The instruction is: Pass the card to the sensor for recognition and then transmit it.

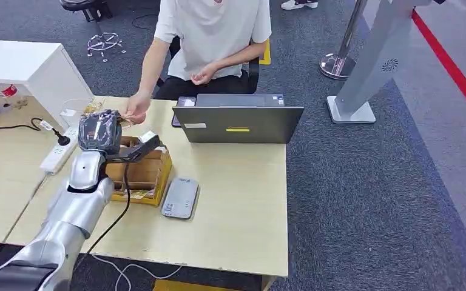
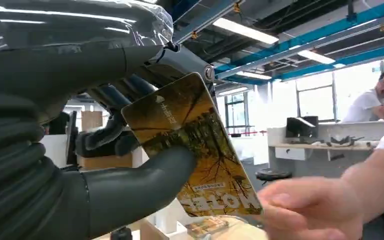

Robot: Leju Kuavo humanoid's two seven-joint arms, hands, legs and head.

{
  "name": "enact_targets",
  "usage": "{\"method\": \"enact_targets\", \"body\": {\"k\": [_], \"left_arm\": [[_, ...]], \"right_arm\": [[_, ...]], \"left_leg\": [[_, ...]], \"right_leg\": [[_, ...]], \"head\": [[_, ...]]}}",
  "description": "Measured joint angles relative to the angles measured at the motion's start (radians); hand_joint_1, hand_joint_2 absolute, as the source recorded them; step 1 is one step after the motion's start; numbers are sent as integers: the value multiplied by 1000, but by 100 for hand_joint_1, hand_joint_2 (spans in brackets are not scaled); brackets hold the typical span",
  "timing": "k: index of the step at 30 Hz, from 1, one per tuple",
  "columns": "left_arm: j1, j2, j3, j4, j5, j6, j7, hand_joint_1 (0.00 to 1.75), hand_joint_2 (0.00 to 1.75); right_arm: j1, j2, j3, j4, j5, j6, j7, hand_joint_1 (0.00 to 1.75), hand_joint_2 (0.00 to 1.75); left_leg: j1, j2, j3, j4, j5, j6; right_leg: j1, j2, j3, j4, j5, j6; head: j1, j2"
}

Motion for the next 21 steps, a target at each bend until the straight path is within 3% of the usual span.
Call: {"method": "enact_targets", "body": {"k": [7,15,17,21], "left_arm": [[110,-30,-84,-203,26,29,-31,175,175],[236,-66,-258,-489,-16,12,-50,175,175],[252,-69,-308,-536,-16,-46,-46,175,175],[247,-61,-398,-566,60,-289,-46,175,175]], "right_arm": [[1,0,-6,0,1,-3,3,0,0],[2,0,-20,0,-7,-9,3,0,0],[1,0,-27,0,-14,-12,3,0,0],[2,0,-42,0,-24,-5,-1,0,0]], "left_leg": [[0,0,0,0,0,0],[0,-1,-1,0,0,1],[0,-1,-1,0,0,1],[0,-1,-1,0,0,1]], "right_leg": [[0,0,0,0,0,0],[0,-1,0,-1,0,0],[0,-1,0,-1,0,0],[0,-1,0,-1,0,0]], "head": [[0,0],[0,0],[0,0],[0,0]]}}
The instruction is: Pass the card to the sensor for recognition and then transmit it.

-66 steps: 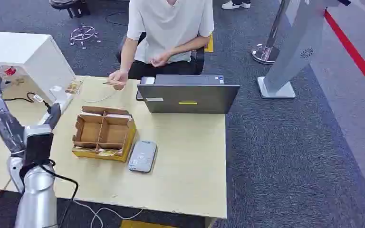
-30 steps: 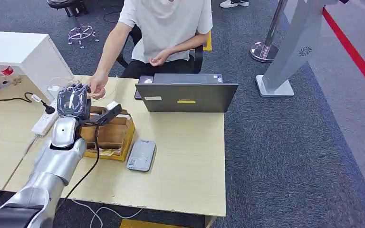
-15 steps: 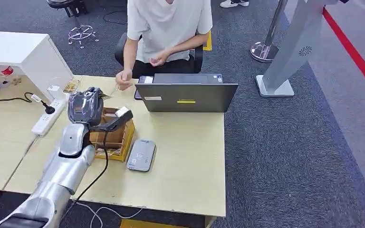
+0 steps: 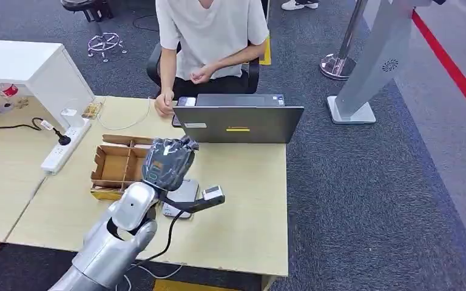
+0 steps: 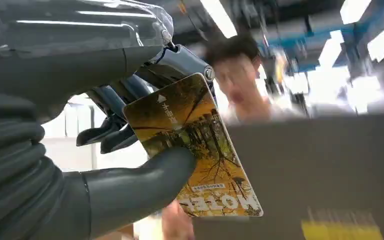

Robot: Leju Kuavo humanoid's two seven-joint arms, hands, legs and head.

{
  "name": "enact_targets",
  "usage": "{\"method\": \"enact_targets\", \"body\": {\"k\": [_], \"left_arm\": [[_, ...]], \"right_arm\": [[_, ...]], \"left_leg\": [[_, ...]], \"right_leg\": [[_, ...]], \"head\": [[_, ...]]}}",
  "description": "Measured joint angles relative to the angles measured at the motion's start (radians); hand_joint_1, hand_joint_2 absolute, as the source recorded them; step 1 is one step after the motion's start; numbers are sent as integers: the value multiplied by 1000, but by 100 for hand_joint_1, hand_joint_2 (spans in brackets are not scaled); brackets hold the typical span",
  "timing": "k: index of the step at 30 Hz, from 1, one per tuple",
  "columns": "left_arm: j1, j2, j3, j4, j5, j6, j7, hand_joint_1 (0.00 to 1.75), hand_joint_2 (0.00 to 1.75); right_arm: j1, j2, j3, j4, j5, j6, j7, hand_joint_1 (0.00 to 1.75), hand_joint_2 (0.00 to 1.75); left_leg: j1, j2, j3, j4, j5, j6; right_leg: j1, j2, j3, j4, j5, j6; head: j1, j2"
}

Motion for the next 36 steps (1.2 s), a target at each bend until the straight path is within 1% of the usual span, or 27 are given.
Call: {"method": "enact_targets", "body": {"k": [1,4,5,6,8,10,13,20,23,26,30,34,36], "left_arm": [[-7,8,-24,1,27,-51,-2,175,175],[-49,32,-85,30,51,-141,7,175,175],[-70,39,-110,59,62,-177,17,175,175],[-88,45,-129,85,72,-196,20,175,175],[-113,55,-161,131,85,-212,26,175,175],[-130,62,-183,158,90,-217,30,175,175],[-154,67,-209,194,93,-232,52,175,175],[-185,66,-247,253,82,-235,124,175,175],[-186,65,-252,263,66,-217,165,175,175],[-183,66,-257,266,56,-208,185,175,175],[-138,75,-257,260,49,-176,199,175,175],[-54,101,-257,212,35,-151,199,175,175],[-31,106,-257,197,29,-143,199,175,175]], "right_arm": [[0,0,-2,0,0,1,-2,0,0],[0,0,-13,0,-3,1,-6,0,0],[0,0,-18,0,-4,0,-6,0,0],[0,0,-20,0,-4,-1,-7,0,0],[0,0,-23,0,-4,-1,-8,0,0],[1,0,-24,0,-4,-1,-8,0,0],[0,0,-29,0,-4,-3,-8,0,0],[1,0,-45,0,-12,-16,4,0,0],[2,0,-50,0,-19,-18,6,0,0],[2,0,-54,0,-21,-18,6,0,0],[3,0,-67,0,-31,-20,6,0,0],[7,0,-78,0,-32,-23,9,0,0],[7,0,-81,0,-32,-24,8,0,0]], "left_leg": [[0,0,0,0,0,0],[0,0,0,0,1,0],[0,0,0,0,2,0],[0,0,0,0,2,0],[0,0,0,0,2,0],[0,0,0,0,2,0],[0,0,0,0,2,0],[0,0,0,0,2,0],[0,0,-1,0,2,0],[0,0,-1,0,2,0],[0,0,-1,0,2,0],[0,0,-1,0,1,0],[0,-2,-2,0,1,0]], "right_leg": [[0,0,0,0,0,0],[0,0,0,0,1,1],[0,0,0,1,1,1],[0,0,0,1,1,0],[0,1,0,1,2,0],[0,0,-1,1,2,0],[0,0,0,1,1,0],[0,0,-1,1,1,0],[0,0,-1,1,2,0],[0,0,-1,1,2,0],[0,1,-1,1,1,0],[0,0,-1,1,1,1],[0,-1,-1,1,0,1]], "head": [[0,0],[0,0],[0,0],[0,0],[0,0],[0,0],[0,0],[0,0],[0,0],[0,0],[0,0],[0,0],[0,0]]}}
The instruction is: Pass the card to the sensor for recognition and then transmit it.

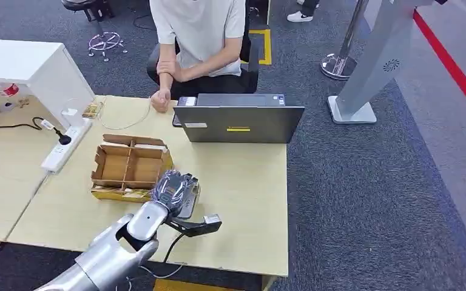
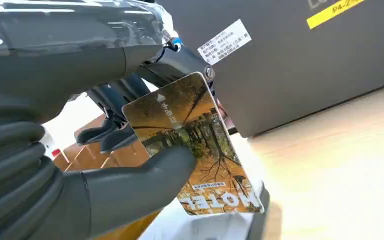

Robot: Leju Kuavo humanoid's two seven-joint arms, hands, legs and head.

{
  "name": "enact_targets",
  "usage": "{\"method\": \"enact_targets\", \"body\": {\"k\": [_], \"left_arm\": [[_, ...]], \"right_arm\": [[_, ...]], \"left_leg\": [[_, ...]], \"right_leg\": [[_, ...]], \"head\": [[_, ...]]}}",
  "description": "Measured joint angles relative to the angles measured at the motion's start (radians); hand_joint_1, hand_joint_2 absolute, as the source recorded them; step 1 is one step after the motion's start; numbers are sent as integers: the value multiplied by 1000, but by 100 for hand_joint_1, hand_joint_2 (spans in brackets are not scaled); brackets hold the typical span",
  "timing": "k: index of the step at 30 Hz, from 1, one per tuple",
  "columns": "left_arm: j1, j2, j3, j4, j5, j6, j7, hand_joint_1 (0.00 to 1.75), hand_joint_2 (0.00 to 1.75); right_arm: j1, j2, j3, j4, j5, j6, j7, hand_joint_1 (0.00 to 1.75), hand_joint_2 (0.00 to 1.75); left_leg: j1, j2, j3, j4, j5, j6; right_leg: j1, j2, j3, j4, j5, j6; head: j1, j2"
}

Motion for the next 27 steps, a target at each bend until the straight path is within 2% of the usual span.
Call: {"method": "enact_targets", "body": {"k": [8,11,12,14,17,20,22,27], "left_arm": [[30,4,8,-14,-7,9,-4,175,175],[32,-2,15,-14,-10,36,-5,175,175],[35,-8,21,-13,-15,63,-4,175,175],[38,-29,45,-13,-33,186,-4,175,175],[39,-66,90,-24,-97,422,-19,175,175],[37,-87,155,-36,-169,619,-69,175,175],[30,-95,196,-37,-198,679,-93,175,175],[-6,-106,304,-37,-208,694,-106,175,175]], "right_arm": [[0,0,-9,0,4,-1,0,0,0],[0,0,-10,0,11,-5,1,0,0],[0,0,-9,0,13,-5,1,0,0],[0,-2,-10,0,28,-4,0,0,0],[-2,-2,-4,0,62,10,-2,0,0],[-2,-2,14,0,94,12,-2,0,0],[-4,-2,22,0,107,13,-3,0,0],[-7,-2,43,0,127,13,-2,0,0]], "left_leg": [[0,0,0,0,1,1],[0,0,0,0,1,1],[0,0,0,0,1,1],[0,-1,-1,0,2,2],[0,-2,-1,0,3,1],[0,-2,-1,0,3,1],[0,-2,-1,0,3,1],[0,-2,-1,0,4,0]], "right_leg": [[0,0,1,0,1,0],[0,0,1,0,1,1],[0,0,0,0,2,1],[0,-1,0,0,2,1],[0,-2,0,0,2,2],[0,-2,0,0,2,2],[0,-2,0,0,2,2],[0,-2,-1,0,2,1]], "head": [[0,0],[0,0],[0,0],[0,0],[0,0],[0,0],[0,0],[0,0]]}}
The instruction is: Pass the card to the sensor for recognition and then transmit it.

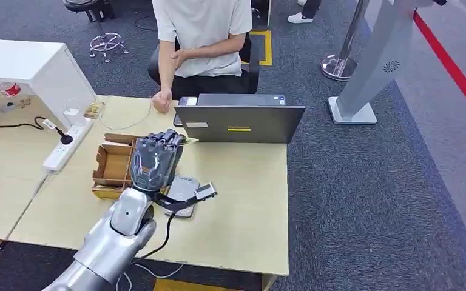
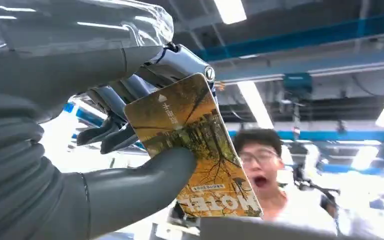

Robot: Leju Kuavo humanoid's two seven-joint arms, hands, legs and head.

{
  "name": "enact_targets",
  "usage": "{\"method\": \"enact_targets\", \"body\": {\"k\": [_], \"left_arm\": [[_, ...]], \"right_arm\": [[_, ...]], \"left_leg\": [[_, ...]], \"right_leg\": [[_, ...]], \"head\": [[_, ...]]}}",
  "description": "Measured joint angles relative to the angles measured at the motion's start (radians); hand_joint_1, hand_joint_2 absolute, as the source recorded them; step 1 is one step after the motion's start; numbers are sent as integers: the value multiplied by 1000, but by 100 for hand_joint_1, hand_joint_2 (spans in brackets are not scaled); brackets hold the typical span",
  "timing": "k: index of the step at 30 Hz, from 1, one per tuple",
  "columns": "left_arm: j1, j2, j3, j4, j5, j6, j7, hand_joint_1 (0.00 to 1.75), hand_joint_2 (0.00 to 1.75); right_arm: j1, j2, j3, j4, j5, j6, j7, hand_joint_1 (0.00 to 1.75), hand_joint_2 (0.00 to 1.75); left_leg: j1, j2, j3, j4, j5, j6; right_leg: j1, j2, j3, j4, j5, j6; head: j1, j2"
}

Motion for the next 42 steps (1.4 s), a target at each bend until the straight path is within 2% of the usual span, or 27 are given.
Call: {"method": "enact_targets", "body": {"k": [2,5,10,12,17,23,27,28,36,39,42], "left_arm": [[-31,7,21,3,0,0,42,175,175],[-98,46,28,16,0,0,114,175,175],[-227,97,51,161,0,-2,137,175,175],[-285,100,68,275,0,-11,143,175,175],[-380,102,85,433,0,-56,159,175,175],[-414,89,84,523,-1,-67,190,175,175],[-421,80,84,556,0,-87,181,175,175],[-422,78,85,563,0,-87,174,0,175],[-420,63,85,583,0,-69,141,0,175],[-400,50,89,562,1,-62,94,0,175],[-327,27,92,450,6,-82,18,0,175]], "right_arm": [[-1,0,6,0,12,3,0,0,0],[-2,0,21,0,28,11,0,0,0],[-3,0,27,0,33,13,1,0,0],[-5,0,27,0,33,14,3,0,0],[-6,0,27,0,31,16,2,0,0],[-6,0,27,0,35,25,3,0,0],[-7,0,27,0,35,27,3,0,0],[-7,0,27,0,35,27,3,0,0],[-6,0,27,0,35,24,3,0,0],[-6,0,26,0,30,23,3,0,0],[-6,0,20,0,14,19,3,0,0]], "left_leg": [[0,0,0,0,0,0],[0,0,0,0,1,1],[0,0,-1,0,2,0],[0,0,-1,0,3,0],[0,0,-2,0,3,0],[0,0,-2,0,3,0],[0,0,-3,0,3,0],[0,0,-3,0,3,0],[0,1,-4,0,4,0],[0,0,-4,0,4,0],[-1,0,-4,0,3,0]], "right_leg": [[0,0,0,0,0,0],[0,0,0,0,0,0],[0,0,-1,1,1,0],[0,0,-1,1,1,-1],[0,0,-2,1,2,-1],[0,0,-3,0,3,0],[0,0,-3,0,3,0],[0,0,-3,0,3,0],[0,1,-4,0,4,0],[0,1,-4,0,4,0],[-1,1,-4,0,4,0]], "head": [[0,0],[0,0],[-2,0],[0,0],[0,0],[0,0],[0,0],[0,0],[0,0],[0,0],[0,0]]}}
